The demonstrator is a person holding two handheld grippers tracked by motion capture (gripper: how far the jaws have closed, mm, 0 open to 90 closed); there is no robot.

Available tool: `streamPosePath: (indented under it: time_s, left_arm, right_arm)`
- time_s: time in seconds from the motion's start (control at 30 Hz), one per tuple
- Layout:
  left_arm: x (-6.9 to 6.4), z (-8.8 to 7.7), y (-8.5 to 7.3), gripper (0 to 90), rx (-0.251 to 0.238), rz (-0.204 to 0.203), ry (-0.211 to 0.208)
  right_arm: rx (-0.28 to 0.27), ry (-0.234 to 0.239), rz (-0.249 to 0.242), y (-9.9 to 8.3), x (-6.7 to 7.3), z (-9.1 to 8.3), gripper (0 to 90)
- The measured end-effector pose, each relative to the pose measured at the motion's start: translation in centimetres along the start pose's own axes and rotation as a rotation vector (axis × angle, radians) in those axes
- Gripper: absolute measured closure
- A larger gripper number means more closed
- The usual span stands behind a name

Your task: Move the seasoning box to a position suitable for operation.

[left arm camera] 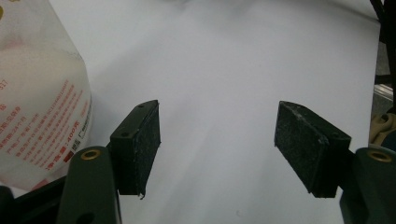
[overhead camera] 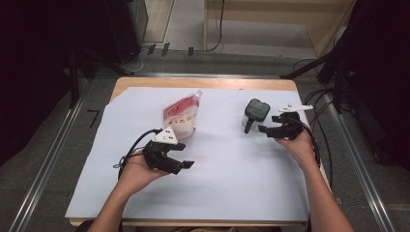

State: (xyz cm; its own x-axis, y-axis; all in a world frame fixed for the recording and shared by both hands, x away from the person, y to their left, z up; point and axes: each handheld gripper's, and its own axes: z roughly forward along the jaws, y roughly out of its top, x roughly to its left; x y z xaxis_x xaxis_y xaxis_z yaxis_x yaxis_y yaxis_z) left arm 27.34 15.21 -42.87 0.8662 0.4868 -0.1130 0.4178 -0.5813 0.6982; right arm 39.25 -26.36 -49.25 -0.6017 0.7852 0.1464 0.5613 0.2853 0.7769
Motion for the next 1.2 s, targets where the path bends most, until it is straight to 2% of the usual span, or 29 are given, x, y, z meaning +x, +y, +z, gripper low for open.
streamPosePath:
  time_s: [0.07,0.13,0.2,0.4,0.47,0.67,0.87,1.0,1.13,1.2]
  left_arm:
    - [0.0,0.0,0.0,32.3,-0.001,0.000,0.000]
    - [0.0,0.1,0.0,32.4,0.002,-0.001,-0.003]
    - [0.0,0.2,0.0,32.4,0.003,-0.001,-0.005]
    - [-0.1,0.3,-0.2,32.4,0.011,0.003,-0.010]
    - [-0.2,0.4,-0.2,32.4,0.013,0.001,-0.013]
    - [-0.5,0.6,-0.3,32.4,0.015,0.004,-0.011]
    - [-0.8,1.0,-0.4,32.4,0.022,0.010,-0.022]
    - [-0.7,1.0,-0.4,32.4,0.025,0.006,-0.023]
    - [-0.5,0.9,-0.5,32.4,0.019,-0.001,-0.020]
    - [-0.5,0.9,-0.5,32.5,0.017,-0.006,-0.019]
  right_arm:
    - [0.003,0.005,0.004,0.0,-0.1,0.2,20.0]
    - [-0.007,0.004,-0.019,0.3,-0.2,0.8,18.1]
    - [-0.007,0.004,-0.022,0.5,-0.3,1.2,16.6]
    - [0.006,0.037,-0.035,1.2,-0.7,2.6,13.5]
    - [0.014,0.036,-0.067,1.5,-0.6,3.5,11.2]
    - [0.000,0.019,-0.094,1.6,-0.2,4.9,8.1]
    - [-0.020,0.028,-0.060,1.6,-0.1,5.5,8.2]
    - [-0.041,0.005,-0.044,1.4,0.3,5.6,9.6]
    - [-0.055,-0.012,-0.065,1.2,0.7,5.5,15.4]
    - [-0.053,-0.029,-0.070,1.3,1.0,5.5,15.4]
